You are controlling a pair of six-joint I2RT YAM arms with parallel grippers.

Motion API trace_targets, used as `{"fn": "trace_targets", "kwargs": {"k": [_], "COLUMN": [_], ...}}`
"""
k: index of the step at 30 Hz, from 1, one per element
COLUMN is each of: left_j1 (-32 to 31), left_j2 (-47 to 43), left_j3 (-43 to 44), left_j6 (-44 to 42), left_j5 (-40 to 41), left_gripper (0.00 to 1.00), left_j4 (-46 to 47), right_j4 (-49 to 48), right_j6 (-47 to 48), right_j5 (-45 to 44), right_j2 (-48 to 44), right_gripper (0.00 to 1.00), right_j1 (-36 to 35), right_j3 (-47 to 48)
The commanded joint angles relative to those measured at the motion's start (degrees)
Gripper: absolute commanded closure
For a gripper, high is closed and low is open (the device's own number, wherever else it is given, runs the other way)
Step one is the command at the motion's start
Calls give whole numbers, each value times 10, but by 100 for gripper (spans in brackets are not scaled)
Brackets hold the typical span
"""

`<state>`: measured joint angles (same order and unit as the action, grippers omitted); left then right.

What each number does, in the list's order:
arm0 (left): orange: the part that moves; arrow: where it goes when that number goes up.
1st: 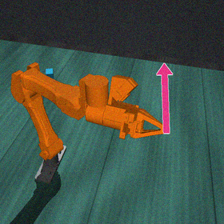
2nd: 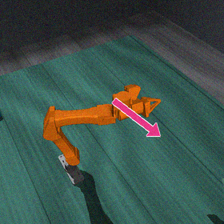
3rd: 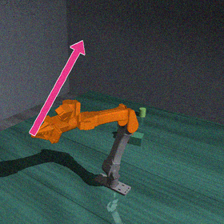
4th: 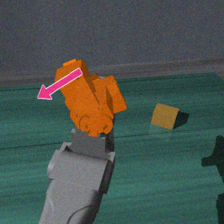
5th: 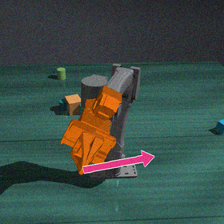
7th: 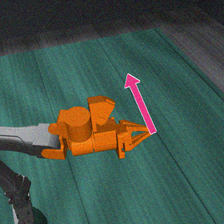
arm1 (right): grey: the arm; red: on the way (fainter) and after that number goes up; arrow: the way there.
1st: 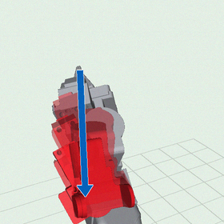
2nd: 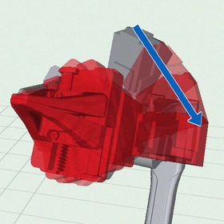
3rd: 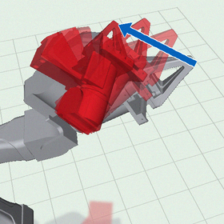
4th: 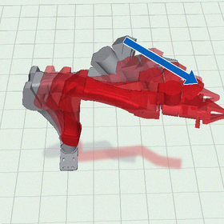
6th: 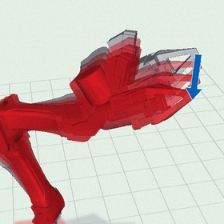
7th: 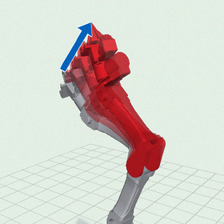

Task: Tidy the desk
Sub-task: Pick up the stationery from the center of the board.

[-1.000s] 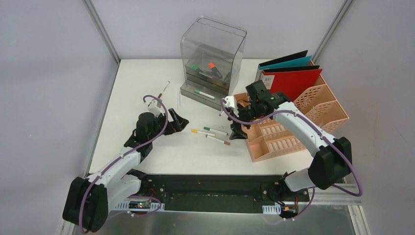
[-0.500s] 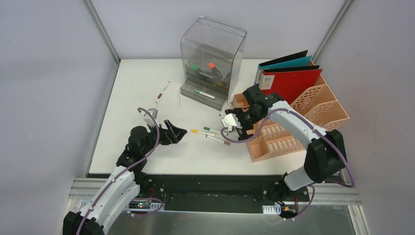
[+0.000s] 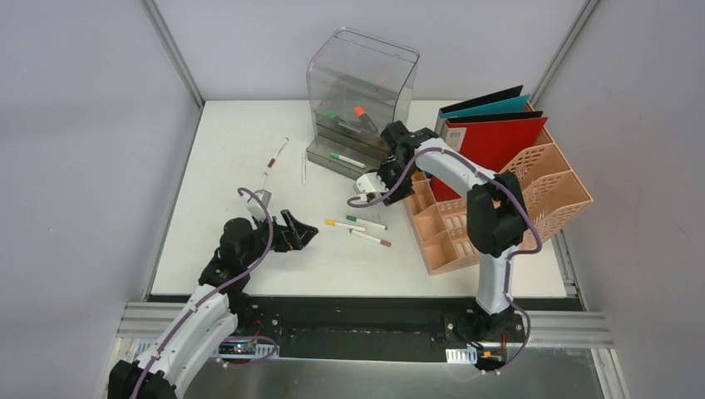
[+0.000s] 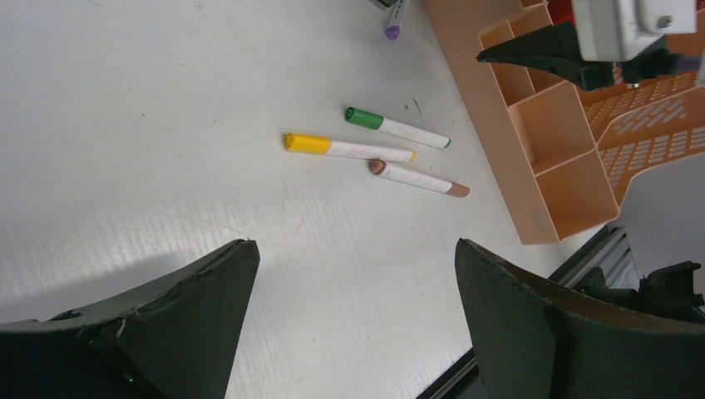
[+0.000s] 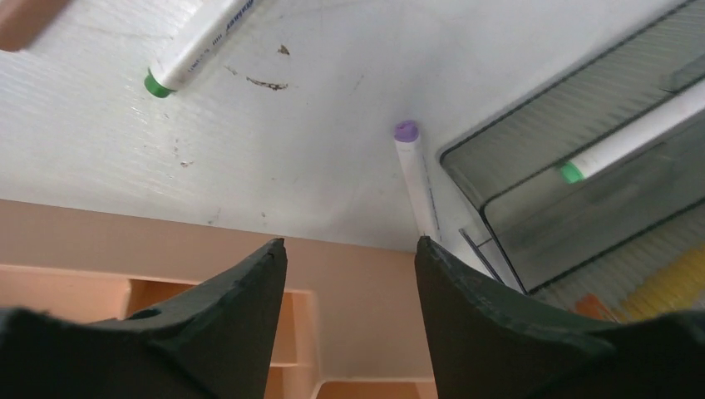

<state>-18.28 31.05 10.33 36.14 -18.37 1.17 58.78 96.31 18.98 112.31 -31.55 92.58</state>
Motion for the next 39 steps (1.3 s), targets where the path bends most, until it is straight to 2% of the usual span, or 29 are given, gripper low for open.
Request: {"fn": "trace_targets", "kwargs": {"k": [1, 9, 18, 24, 29, 39], "left_j1": [4, 4, 3, 4, 4, 4], "left_j2": [-2, 5, 18, 27, 26, 13], "left_j3": [-1, 0, 4, 2, 1, -8], "left_j6": [-30, -34, -35, -33, -30, -28], "left_j5": [-12, -8, -5, -6, -11, -13], "left_gripper": [9, 9, 9, 9, 9, 9], "left_j4": [3, 1, 4, 13, 13, 9], "right_j4": [3, -52, -69, -4, -51, -73], "right_j6": [19, 12, 20, 38, 24, 12], "right_j5": [-69, -106, -126, -86, -137, -161], "right_j2": [35, 94, 114, 96, 100, 119], "right_gripper": [41, 55, 61, 60, 58, 56], "right_j1": [-12, -21, -28, -31, -32, -43], "right_j3": [37, 61, 66, 81, 78, 102]}}
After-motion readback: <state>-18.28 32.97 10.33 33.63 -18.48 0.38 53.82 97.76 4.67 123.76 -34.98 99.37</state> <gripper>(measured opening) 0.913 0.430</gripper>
